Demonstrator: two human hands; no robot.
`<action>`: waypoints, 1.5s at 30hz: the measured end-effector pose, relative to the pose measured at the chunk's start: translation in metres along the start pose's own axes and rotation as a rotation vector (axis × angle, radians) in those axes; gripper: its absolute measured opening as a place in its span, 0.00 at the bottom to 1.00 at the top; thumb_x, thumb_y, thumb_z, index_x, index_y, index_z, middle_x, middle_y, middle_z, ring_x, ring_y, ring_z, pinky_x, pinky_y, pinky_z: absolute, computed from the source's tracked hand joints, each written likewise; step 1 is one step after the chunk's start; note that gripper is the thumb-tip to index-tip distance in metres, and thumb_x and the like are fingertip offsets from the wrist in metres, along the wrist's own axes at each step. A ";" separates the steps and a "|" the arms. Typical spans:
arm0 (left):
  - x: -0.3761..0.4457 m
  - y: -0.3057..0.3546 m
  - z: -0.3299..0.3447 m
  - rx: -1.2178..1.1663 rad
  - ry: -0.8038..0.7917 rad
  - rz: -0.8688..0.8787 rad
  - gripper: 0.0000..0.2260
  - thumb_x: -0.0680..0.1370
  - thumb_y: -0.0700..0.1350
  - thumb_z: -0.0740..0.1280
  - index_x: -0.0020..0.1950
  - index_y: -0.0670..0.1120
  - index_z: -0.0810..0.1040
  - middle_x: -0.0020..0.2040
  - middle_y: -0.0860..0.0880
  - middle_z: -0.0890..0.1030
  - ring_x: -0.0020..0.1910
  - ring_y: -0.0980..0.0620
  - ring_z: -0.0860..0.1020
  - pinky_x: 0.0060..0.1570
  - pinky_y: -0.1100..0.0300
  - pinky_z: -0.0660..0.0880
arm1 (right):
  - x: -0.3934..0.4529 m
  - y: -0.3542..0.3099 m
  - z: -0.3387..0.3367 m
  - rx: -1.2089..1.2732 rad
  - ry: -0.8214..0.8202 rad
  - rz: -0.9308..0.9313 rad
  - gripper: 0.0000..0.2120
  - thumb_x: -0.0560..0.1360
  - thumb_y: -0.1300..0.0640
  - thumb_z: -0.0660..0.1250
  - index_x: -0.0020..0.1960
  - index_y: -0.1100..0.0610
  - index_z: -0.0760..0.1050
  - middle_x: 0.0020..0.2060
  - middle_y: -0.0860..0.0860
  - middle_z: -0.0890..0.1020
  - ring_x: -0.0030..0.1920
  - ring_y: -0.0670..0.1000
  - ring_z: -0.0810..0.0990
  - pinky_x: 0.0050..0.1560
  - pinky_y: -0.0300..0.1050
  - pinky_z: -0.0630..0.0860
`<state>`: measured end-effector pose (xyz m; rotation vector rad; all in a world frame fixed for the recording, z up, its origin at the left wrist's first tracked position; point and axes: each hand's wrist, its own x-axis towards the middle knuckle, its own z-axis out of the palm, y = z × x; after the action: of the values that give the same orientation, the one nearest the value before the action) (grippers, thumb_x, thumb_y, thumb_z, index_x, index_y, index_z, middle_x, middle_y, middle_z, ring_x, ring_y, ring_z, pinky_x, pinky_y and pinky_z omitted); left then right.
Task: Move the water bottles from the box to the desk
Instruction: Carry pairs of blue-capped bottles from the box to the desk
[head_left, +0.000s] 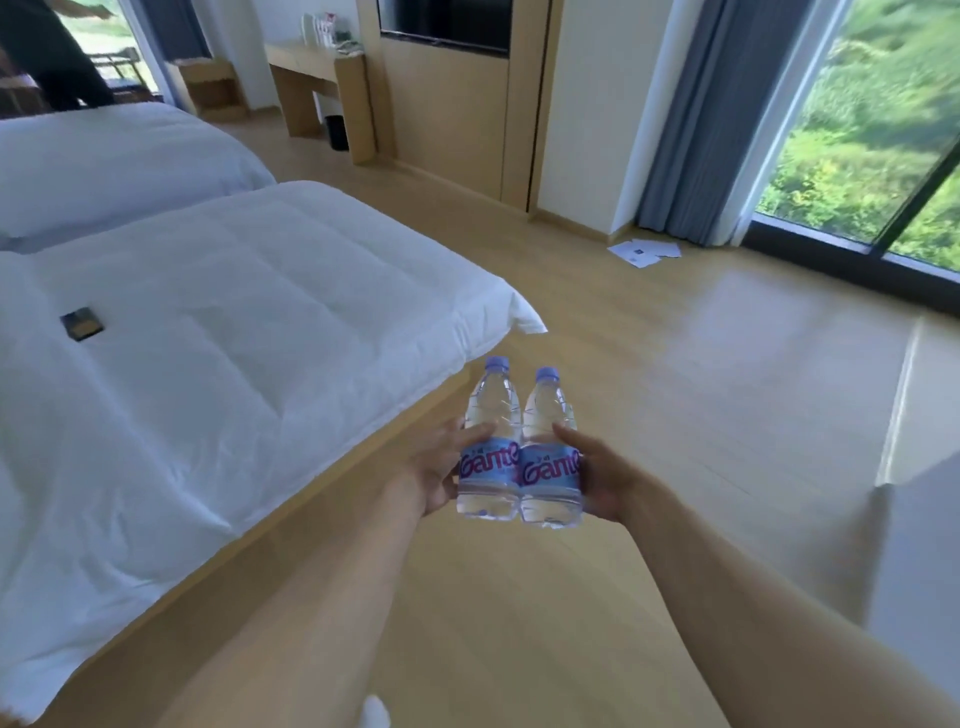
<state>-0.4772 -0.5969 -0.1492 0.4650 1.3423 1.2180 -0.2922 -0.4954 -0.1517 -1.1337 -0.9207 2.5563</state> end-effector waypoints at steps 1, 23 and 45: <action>0.009 0.002 0.005 -0.004 -0.021 -0.007 0.11 0.78 0.48 0.71 0.58 0.47 0.77 0.44 0.48 0.84 0.43 0.48 0.83 0.42 0.52 0.81 | -0.001 -0.004 -0.006 0.004 0.027 -0.011 0.31 0.78 0.46 0.62 0.73 0.66 0.68 0.68 0.66 0.74 0.63 0.64 0.76 0.67 0.60 0.70; 0.260 0.178 -0.017 0.252 -0.306 -0.021 0.18 0.76 0.47 0.74 0.64 0.53 0.76 0.53 0.43 0.82 0.47 0.43 0.81 0.52 0.38 0.80 | 0.145 -0.191 -0.017 -0.129 0.467 -0.363 0.18 0.73 0.48 0.73 0.57 0.58 0.81 0.46 0.57 0.85 0.47 0.56 0.85 0.49 0.56 0.83; 0.461 0.259 0.083 0.337 -0.257 0.027 0.22 0.74 0.47 0.76 0.66 0.53 0.75 0.50 0.44 0.84 0.46 0.43 0.83 0.54 0.33 0.79 | 0.246 -0.359 -0.146 -0.112 0.470 -0.395 0.16 0.75 0.47 0.73 0.57 0.56 0.79 0.40 0.54 0.86 0.44 0.54 0.86 0.44 0.53 0.84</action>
<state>-0.6039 -0.0775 -0.1296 0.8518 1.3227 0.9181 -0.3798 -0.0450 -0.1543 -1.3438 -1.0429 1.8402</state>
